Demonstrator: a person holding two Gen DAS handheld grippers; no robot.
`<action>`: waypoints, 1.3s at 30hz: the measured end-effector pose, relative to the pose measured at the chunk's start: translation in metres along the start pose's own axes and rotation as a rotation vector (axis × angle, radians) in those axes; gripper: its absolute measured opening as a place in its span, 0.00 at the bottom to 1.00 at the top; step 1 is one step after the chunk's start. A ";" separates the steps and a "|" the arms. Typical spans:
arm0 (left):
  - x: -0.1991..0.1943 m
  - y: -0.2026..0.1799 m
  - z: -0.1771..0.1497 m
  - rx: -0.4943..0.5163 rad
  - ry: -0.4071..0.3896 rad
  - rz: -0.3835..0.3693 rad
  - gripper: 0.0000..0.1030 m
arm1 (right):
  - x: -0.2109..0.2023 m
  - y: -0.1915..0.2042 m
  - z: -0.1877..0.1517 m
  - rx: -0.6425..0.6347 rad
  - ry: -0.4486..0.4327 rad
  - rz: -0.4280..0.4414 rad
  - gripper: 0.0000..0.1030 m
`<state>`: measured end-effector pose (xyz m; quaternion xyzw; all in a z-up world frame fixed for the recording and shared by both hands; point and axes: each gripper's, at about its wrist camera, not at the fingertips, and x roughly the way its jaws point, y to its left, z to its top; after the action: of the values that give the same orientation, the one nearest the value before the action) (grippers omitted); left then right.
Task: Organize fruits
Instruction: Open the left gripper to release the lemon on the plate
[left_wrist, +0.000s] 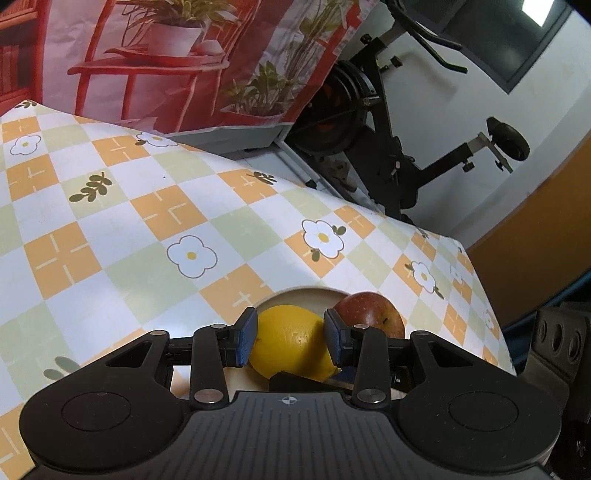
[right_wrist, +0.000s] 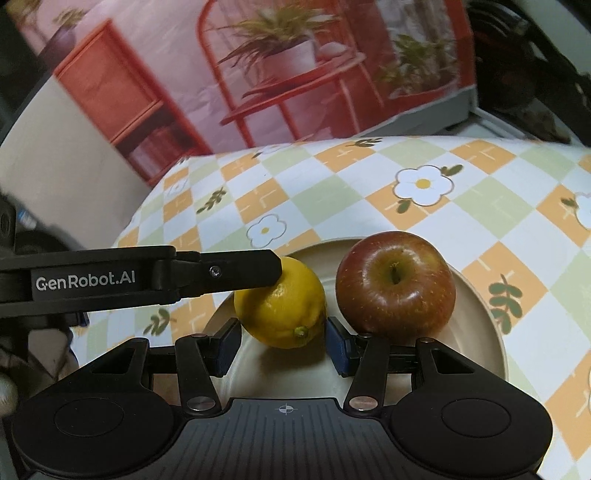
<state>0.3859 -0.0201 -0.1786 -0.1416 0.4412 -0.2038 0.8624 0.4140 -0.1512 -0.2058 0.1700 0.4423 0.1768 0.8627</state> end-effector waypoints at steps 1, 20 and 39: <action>0.000 0.000 0.000 -0.005 -0.003 -0.001 0.39 | 0.000 -0.001 0.000 0.020 -0.006 0.000 0.45; -0.045 -0.010 -0.008 0.041 -0.087 0.049 0.39 | -0.023 0.008 -0.004 0.067 -0.048 -0.062 0.47; -0.130 -0.047 -0.056 0.186 -0.205 0.218 0.39 | -0.128 0.026 -0.061 -0.122 -0.293 -0.099 0.47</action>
<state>0.2609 -0.0029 -0.0995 -0.0326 0.3430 -0.1337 0.9292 0.2895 -0.1784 -0.1379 0.1192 0.3081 0.1338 0.9343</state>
